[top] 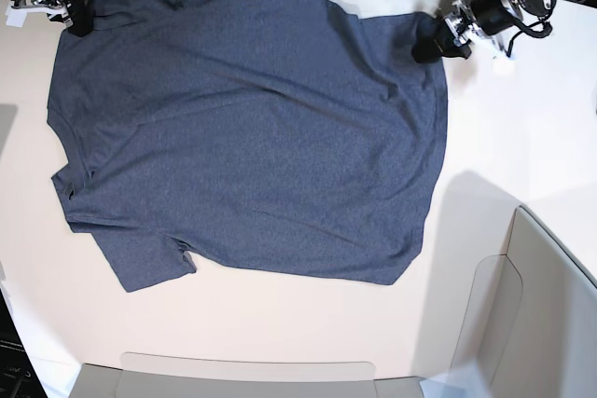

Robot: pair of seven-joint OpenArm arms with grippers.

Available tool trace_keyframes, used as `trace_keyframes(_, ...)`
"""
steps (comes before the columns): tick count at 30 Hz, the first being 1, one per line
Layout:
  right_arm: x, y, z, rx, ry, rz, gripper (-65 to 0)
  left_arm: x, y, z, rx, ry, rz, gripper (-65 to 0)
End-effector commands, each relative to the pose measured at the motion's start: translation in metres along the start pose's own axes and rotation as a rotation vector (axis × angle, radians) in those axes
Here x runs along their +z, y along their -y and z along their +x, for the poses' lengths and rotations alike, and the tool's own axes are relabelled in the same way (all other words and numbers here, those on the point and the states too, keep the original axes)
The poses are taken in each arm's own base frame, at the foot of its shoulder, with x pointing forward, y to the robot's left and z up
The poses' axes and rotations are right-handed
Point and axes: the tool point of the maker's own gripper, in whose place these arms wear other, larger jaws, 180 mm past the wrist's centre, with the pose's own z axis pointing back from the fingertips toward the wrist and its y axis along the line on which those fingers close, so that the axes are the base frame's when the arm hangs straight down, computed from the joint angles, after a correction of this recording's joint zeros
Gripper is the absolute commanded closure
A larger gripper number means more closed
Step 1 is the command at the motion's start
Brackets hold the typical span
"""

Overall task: Layout the t-shirt on the table in an organized manner, then fold the t-shirt properly
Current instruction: 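Lift the shoulder corner with the left gripper and pull it outward, then drag the shirt shoulders apart with both grippers to stretch the collar edge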

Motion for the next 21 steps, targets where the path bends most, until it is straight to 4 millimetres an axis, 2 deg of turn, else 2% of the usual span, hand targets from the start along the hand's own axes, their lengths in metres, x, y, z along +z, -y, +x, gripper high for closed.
trace_keyframes(1,0.004,0.029,-0.028,0.012,-0.131,-0.138,0.0,0.006,-0.016,-0.009,0.002,-0.036,0.075,-37.5)
trace_keyframes(5,0.004,0.029,-0.028,0.012,-0.131,-0.138,0.0,0.010,-0.020,0.001,-0.015,-0.013,0.098,-35.2)
trace_keyframes(11,0.005,0.030,-0.029,0.012,-0.131,-0.139,0.0,0.023,-0.033,0.005,-0.026,0.010,0.148,-35.1)
trace_keyframes(17,0.006,0.030,-0.025,0.022,-0.129,-0.142,0.0,0.027,-0.040,0.000,-0.027,-0.006,0.177,-34.9)
trace_keyframes(21,0.006,0.030,-0.025,0.022,-0.130,-0.143,0.0,0.025,-0.060,-0.005,-0.093,-0.032,0.297,-34.9)
